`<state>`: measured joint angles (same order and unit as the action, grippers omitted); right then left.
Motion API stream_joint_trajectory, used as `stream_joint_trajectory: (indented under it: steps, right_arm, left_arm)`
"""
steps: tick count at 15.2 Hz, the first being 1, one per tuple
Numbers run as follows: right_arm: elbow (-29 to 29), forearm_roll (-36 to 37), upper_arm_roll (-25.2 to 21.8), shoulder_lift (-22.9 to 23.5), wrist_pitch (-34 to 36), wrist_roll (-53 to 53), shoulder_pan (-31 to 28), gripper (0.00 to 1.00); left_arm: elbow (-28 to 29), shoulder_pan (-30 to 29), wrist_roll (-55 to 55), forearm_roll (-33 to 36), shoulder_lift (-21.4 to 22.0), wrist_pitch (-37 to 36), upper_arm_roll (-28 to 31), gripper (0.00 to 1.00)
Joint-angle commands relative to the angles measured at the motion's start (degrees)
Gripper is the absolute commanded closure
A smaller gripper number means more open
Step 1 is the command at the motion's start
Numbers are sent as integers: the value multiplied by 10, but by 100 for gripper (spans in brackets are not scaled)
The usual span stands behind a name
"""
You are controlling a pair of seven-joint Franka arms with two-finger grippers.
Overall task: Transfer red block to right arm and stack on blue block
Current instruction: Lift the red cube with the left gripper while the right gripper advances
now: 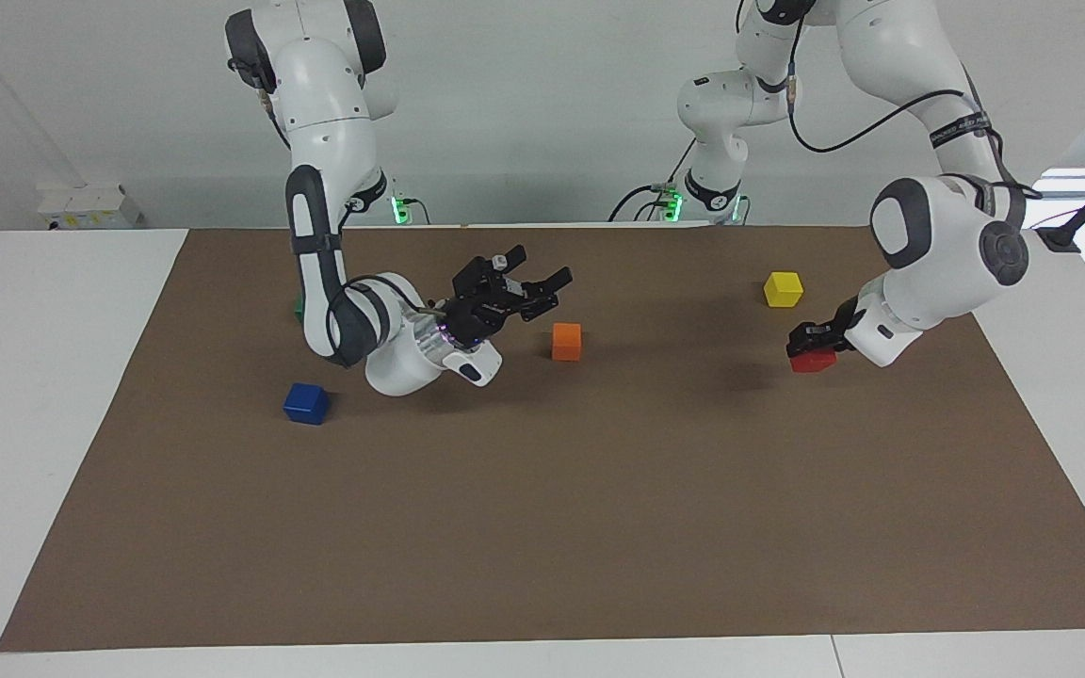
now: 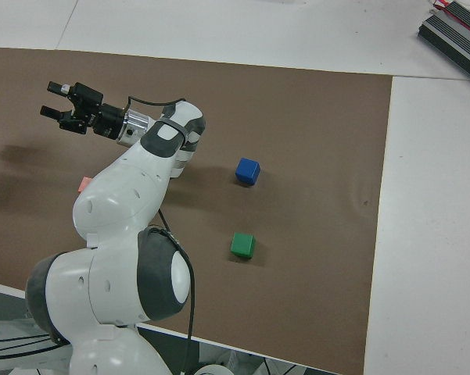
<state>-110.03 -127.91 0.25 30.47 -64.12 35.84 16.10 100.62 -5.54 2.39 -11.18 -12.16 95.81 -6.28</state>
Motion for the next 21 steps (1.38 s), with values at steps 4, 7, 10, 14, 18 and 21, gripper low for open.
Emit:
stream_joint_trajectory:
  steps: [4,7,10,14,18,21]
  right_arm:
    - [6,-8,3,6,1,8,-3,0]
    - [6,-9,4,6,-1,8,0,0]
    - [7,-9,4,6,-2,8,0,0]
    - [8,-9,4,6,0,8,-3,0]
    - [10,-9,4,6,-2,8,-1,0]
    - [10,-9,4,6,-6,8,0,0]
  left_arm:
    - [-24,15,326,-122,87,-100,-34,100]
    - [-19,26,487,-192,138,-118,-43,100]
    - [-23,60,699,-223,159,-111,-51,100]
    - [-20,97,863,-283,160,-48,-57,100]
    - [-17,132,1003,-319,158,50,-59,100]
    - [-9,169,1082,-321,156,133,-58,100]
